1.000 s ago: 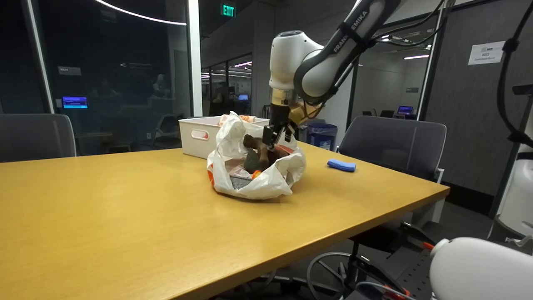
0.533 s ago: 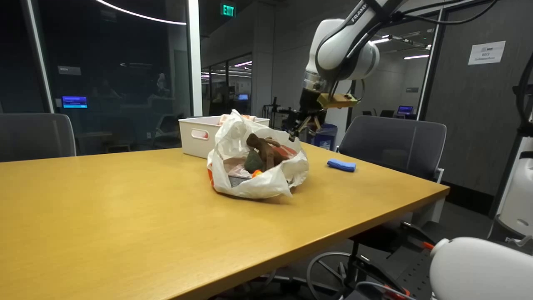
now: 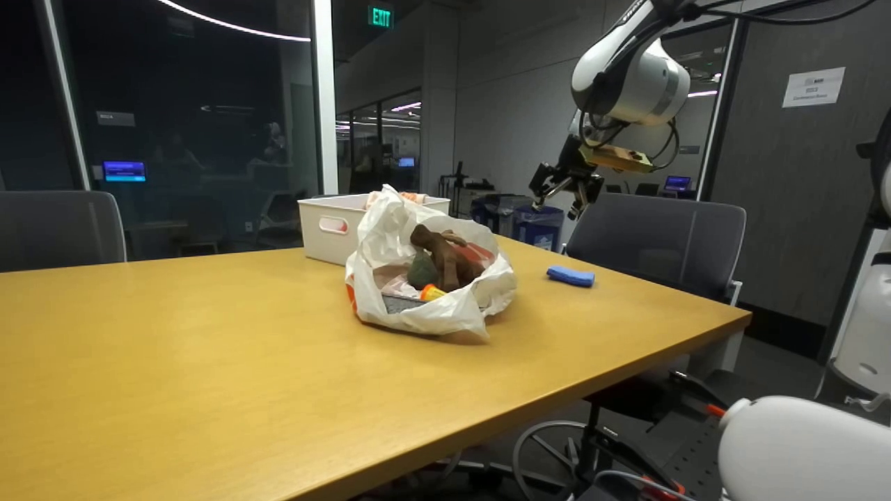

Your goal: Put the duster, the turnip plush toy, the yellow container, the moose toy and the blue sponge in the plastic

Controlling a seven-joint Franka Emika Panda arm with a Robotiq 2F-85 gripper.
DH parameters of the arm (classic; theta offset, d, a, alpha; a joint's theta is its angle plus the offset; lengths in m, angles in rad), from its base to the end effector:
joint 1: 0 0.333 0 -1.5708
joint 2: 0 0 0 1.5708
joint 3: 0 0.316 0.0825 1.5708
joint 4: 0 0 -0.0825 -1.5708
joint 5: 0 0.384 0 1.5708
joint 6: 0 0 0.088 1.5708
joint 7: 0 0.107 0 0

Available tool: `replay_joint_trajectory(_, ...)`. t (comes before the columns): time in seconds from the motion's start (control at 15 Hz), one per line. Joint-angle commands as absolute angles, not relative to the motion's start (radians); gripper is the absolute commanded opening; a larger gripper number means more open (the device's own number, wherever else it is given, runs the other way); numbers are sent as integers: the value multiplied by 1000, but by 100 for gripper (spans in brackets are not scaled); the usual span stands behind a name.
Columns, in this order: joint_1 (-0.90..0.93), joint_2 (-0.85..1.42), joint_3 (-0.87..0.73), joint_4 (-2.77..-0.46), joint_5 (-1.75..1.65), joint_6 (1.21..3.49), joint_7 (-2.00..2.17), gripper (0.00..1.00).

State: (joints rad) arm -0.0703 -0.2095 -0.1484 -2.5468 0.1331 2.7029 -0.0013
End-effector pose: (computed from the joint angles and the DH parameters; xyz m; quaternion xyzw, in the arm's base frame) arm 0.4570 -0.1062 0.3824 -0.9690 0.1614 -0.1842 0.0340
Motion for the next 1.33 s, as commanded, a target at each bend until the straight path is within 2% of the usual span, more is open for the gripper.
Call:
replay_joint_trajectory(0.0, -149, -97, -112, -2514, 11, 2769, 137, 100)
replay_joint_trajectory(0.27, -189, 4, -97, -2475, -260, 2757, 379, 100)
replay_joint_trajectory(0.67, -112, 133, -156, -2343, -654, 2684, 682, 100)
replay_joint_trajectory(1.27, -37, 322, -199, -2172, -660, 2570, 702, 100)
